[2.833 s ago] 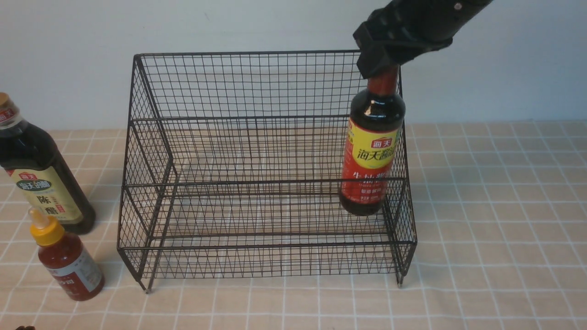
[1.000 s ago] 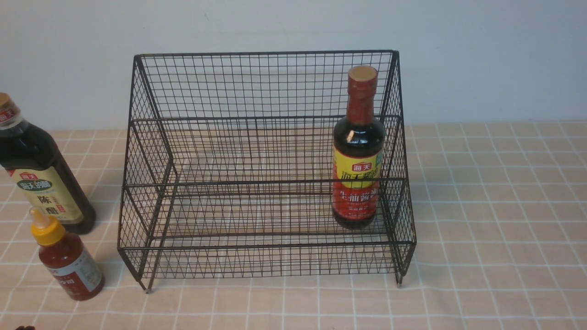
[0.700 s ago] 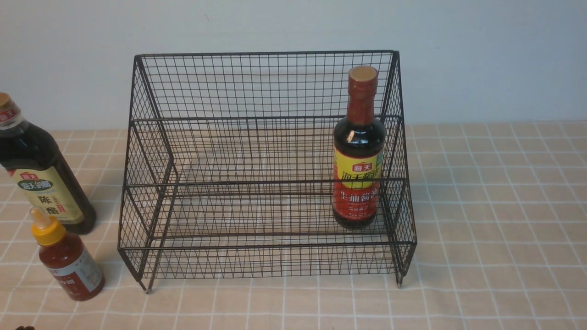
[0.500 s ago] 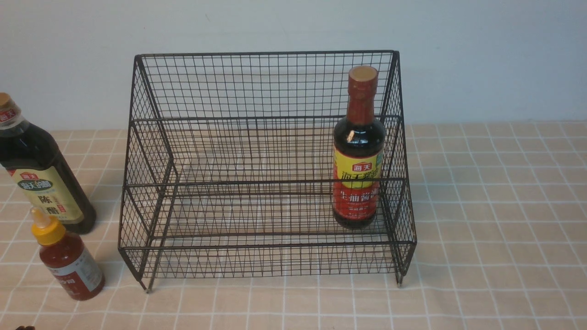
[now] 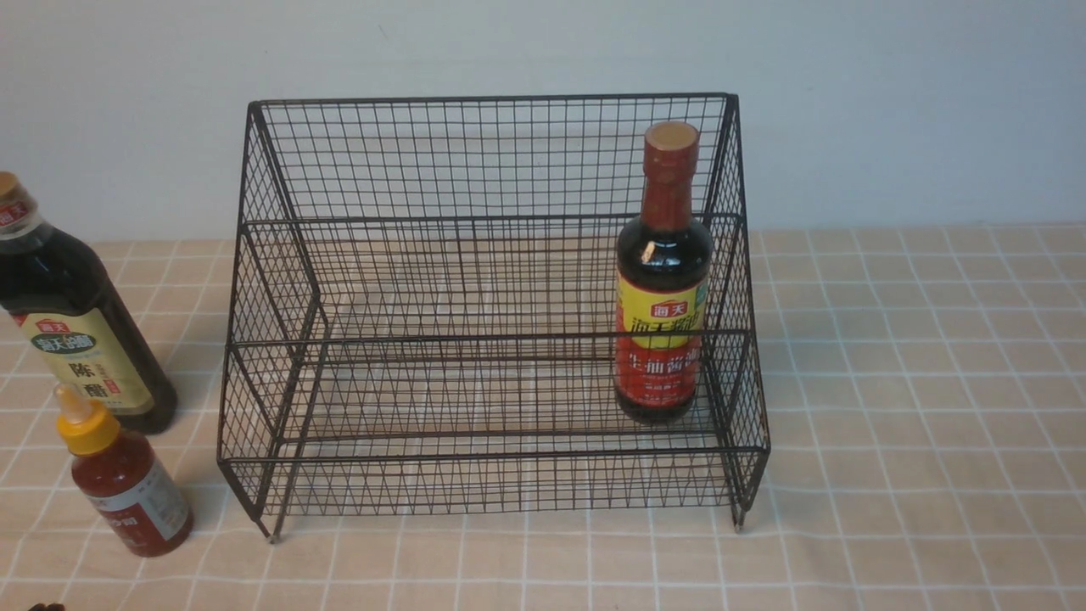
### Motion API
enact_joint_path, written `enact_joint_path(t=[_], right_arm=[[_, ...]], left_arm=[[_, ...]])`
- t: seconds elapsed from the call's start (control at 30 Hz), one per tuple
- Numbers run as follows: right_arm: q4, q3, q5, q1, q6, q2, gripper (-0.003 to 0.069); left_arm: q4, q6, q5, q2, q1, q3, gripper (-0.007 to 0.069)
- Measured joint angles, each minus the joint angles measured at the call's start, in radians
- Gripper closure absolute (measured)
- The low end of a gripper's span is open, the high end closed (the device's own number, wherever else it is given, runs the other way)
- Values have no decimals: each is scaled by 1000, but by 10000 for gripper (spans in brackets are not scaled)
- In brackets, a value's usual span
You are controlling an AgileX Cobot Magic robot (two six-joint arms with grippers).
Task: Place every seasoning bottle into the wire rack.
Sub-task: Use the left arm to grab the condiment bottle closest to it
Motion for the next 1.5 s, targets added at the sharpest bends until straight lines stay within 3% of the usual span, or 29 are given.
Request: enact_joint_path(t=[0.17, 0.37, 1.5], right_arm=[[-27, 161, 10, -126, -2, 1, 672], [-39, 165, -25, -202, -2, 2, 672], [-39, 167, -30, -202, -2, 2, 672]], left_arm=[[0, 0, 0, 0, 0, 0, 631], [0, 0, 0, 0, 0, 0, 631], [21, 16, -46, 0, 0, 1, 631]])
